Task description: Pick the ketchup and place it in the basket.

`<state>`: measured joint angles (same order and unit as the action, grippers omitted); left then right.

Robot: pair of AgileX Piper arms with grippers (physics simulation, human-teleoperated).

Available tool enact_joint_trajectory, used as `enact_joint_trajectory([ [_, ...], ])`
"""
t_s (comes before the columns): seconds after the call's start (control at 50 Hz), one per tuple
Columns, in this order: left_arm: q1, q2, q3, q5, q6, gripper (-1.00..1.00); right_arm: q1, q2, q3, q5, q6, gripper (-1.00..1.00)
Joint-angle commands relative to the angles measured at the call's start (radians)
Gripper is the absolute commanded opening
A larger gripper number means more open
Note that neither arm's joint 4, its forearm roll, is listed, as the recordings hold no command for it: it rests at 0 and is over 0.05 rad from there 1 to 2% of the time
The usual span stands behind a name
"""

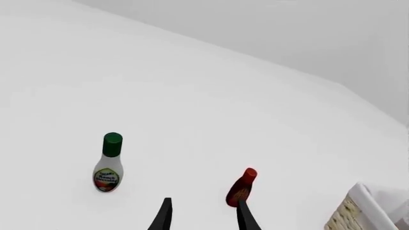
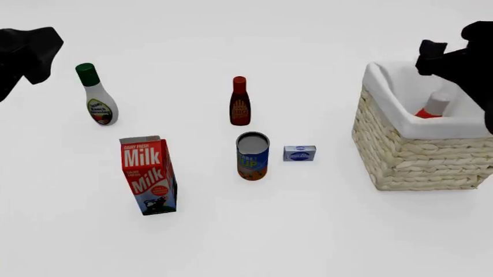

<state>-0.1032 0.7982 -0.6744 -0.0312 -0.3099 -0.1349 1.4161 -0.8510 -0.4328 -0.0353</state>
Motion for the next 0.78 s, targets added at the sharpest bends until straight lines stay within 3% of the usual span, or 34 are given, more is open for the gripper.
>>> enact_joint_trajectory([
  [0.02,-0.003,0.000,-0.002,-0.002,-0.006,1.00,0.074,-0.119,-0.006,0.072,-0.022,1.00],
  [0.3,-0.012,-0.007,-0.004,0.000,-0.013,1.00,0.146,-0.209,0.072,0.078,-0.023,1.00],
  [0.58,-0.012,-0.011,0.018,-0.013,-0.020,1.00,0.328,-0.394,0.195,0.026,-0.105,1.00],
  [0.78,-0.012,-0.016,0.032,-0.018,-0.026,1.00,0.400,-0.462,0.281,-0.029,-0.141,1.00],
])
